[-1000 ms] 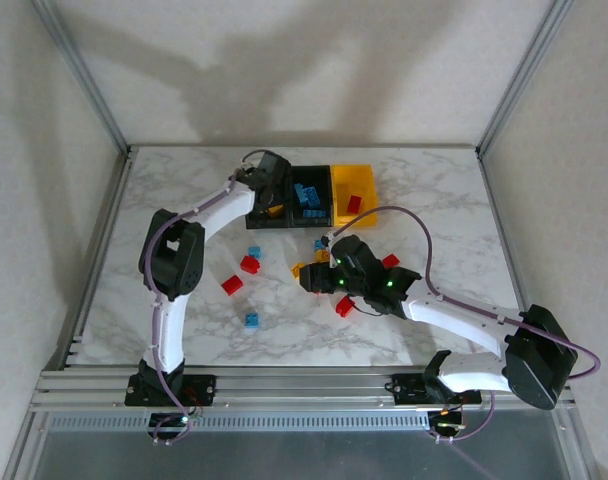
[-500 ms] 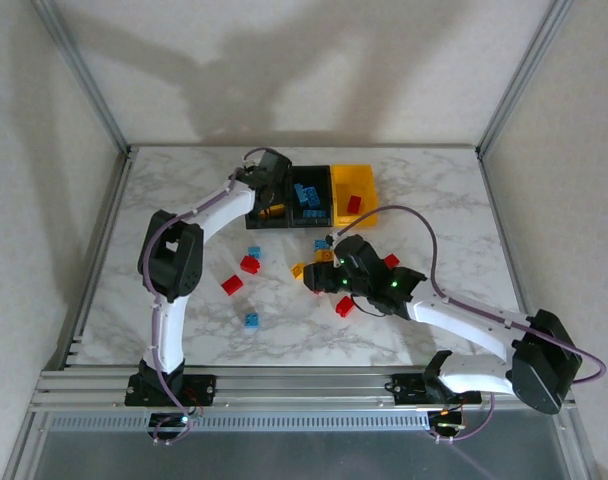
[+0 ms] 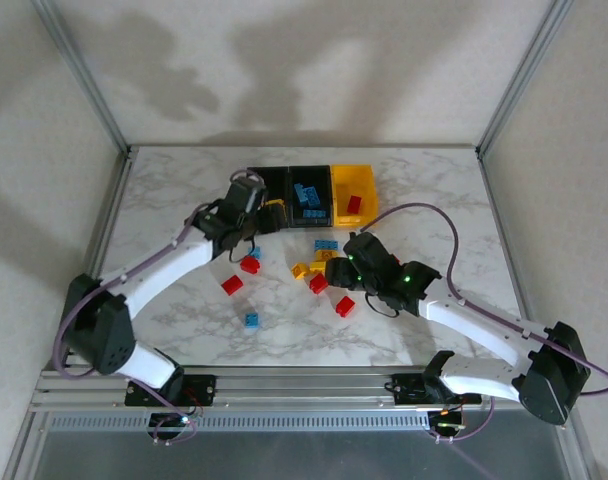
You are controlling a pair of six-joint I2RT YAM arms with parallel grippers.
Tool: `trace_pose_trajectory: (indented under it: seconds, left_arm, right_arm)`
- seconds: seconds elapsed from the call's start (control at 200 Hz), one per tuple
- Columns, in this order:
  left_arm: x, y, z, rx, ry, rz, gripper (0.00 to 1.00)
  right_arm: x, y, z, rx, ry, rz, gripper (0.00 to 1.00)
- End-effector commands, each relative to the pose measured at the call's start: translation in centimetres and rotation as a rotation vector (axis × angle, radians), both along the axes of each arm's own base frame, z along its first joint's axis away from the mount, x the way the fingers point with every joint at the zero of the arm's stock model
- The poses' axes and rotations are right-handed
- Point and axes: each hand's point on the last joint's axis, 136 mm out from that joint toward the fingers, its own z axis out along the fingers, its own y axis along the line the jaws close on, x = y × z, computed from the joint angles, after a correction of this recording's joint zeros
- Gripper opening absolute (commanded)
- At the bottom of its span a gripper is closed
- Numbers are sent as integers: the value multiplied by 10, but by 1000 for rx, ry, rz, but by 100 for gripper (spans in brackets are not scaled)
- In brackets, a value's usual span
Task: Sort the legos into containers by color
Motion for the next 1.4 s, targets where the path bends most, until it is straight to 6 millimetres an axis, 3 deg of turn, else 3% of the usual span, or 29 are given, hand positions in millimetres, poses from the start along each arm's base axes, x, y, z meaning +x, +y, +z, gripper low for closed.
trace_pose_trajectory:
  seconds: [0.0, 0.09, 0.33, 0.686, 0.846, 1.121, 1.257, 1.392]
  left_arm:
    - [-32, -23, 11, -123, -19, -115, 60]
    - [-55, -22, 16, -142, -44, -146, 63]
    - [-92, -1, -3, -174, -26, -126, 67]
    - [-100, 8, -25, -162, 11, -96, 66]
    - [-100, 10, -31, -151, 20, -87, 66]
    - [-99, 9, -35, -164, 23, -70, 66]
    - [-99, 4, -31, -197, 20, -84, 66]
    - [-96, -1, -25, -232, 12, -86, 66]
  right_arm:
    - [-9, -27, -15, -68, 92, -121, 63]
    - [-16, -33, -37, -118, 171, -168, 63]
    - [-30, -32, -79, -141, 311, -265, 68]
    - [-32, -19, -119, -162, 409, -326, 67]
    - [-37, -17, -132, -187, 434, -317, 58]
    - [-30, -19, -120, -202, 384, -303, 34]
    - [-22, -20, -100, -203, 332, -298, 33]
    - [-1, -22, -66, -189, 248, -298, 34]
